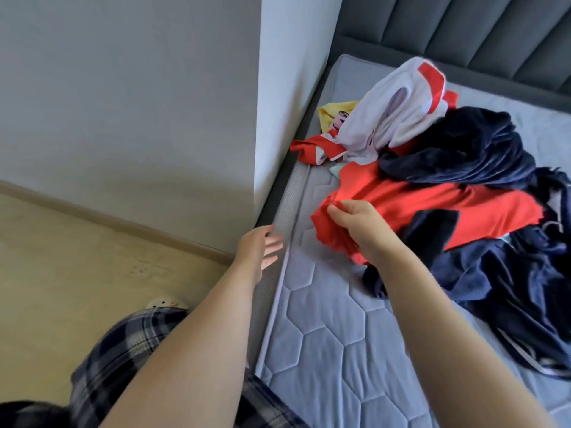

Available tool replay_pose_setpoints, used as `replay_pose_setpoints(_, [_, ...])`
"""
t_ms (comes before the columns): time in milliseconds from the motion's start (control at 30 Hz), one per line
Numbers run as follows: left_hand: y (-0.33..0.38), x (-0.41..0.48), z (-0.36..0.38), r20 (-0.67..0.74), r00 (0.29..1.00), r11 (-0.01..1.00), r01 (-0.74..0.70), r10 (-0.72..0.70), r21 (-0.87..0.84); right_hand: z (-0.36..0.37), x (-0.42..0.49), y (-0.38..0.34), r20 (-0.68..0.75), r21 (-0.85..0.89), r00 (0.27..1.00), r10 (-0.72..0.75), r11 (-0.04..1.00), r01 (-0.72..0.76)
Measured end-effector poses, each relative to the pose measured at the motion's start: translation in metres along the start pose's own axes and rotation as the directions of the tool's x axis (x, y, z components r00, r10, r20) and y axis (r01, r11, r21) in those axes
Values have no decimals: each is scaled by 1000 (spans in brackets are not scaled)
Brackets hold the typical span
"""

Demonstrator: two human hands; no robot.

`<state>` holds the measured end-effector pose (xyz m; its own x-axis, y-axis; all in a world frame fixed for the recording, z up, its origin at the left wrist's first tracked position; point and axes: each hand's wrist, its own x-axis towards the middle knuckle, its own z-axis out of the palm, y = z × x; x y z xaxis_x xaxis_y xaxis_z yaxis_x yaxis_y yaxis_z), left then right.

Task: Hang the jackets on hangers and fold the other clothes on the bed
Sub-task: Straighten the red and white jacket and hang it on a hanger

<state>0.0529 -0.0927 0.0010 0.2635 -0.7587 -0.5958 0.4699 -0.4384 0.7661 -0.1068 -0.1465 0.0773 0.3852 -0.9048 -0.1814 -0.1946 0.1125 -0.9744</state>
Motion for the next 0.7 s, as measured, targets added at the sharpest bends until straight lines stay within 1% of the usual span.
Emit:
replay_pose_setpoints(33, [2, -2, -3, 40, 998, 995, 58, -55, -82, -6, -5, 0, 95, -3, 995, 28, 1000, -28])
replay_pose_setpoints(67, [2, -5, -5, 73, 993, 988, 106, -97, -117, -12, -8, 4, 142, -123, 990, 26, 992, -8])
replay_pose_setpoints(100, [0, -7, -6, 90, 987, 984, 140, -130, -111, -18, -9, 12, 130, -329, 992, -3, 943, 46])
replay_pose_setpoints(133, [-2, -8, -8, 91, 984, 984, 160, -152, -79, -23, -6, 25, 96, -547, 994, -53, 831, 97])
replay_pose_setpoints(167, [-3, -11, -9, 83, 982, 985, 171, -168, -36, -28, -2, 40, 46, -756, 993, -106, 647, 104])
replay_pose_setpoints(200, [-5, -13, -10, 69, 983, 985, 171, -171, 6, -31, 1, 55, 19, -888, 994, -110, 455, 67])
replay_pose_setpoints(233, [-6, -14, -12, 60, 984, 985, 168, -170, 38, -34, 4, 67, -6, -952, 997, -82, 307, 20])
replay_pose_setpoints(267, [-6, -16, -13, 58, 984, 984, 165, -169, 60, -37, 6, 78, -26, -982, 999, -26, 188, -21])
replay_pose_setpoints(300, [-6, -18, -14, 70, 983, 983, 165, -171, 80, -40, 8, 86, -30, -993, 999, 30, 111, -33])
replay_pose_setpoints(333, [-6, -19, -14, 84, 981, 981, 164, -173, 102, -43, 11, 93, -29, -997, 997, 66, 65, -34])
replay_pose_setpoints(367, [-6, -21, -15, 96, 980, 979, 163, -175, 120, -44, 14, 98, -38, -997, 997, 69, 63, -43])
replay_pose_setpoints(400, [-6, -22, -15, 105, 979, 978, 162, -177, 135, -44, 16, 100, -68, -992, 997, 43, 103, -72])
replay_pose_setpoints(433, [-6, -23, -16, 107, 979, 977, 159, -175, 141, -42, 17, 99, -127, -968, 992, -4, 219, -123])
replay_pose_setpoints(467, [-7, -23, -16, 102, 980, 978, 155, -170, 139, -36, 17, 95, -199, -914, 979, -35, 368, -173])
replay_pose_setpoints(500, [-6, -23, -16, 94, 982, 979, 152, -165, 134, -26, 17, 92, -234, -858, 971, -48, 480, -183])
replay_pose_setpoints(533, [-6, -23, -16, 83, 983, 980, 151, -162, 128, -15, 17, 89, -214, -824, 976, -44, 545, -156])
replay_pose_setpoints(567, [-5, -24, -15, 74, 984, 981, 153, -162, 123, -2, 16, 88, -160, -818, 987, -29, 563, -116])
replay_pose_setpoints(633, [-4, -26, -12, 64, 985, 981, 148, -157, 126, 20, 16, 89, -69, -844, 998, 4, 533, -61])
replay_pose_setpoints(700, [-2, -29, -10, 58, 989, 981, 127, -137, 144, 27, 19, 91, -57, -846, 998, -10, 531, -43])
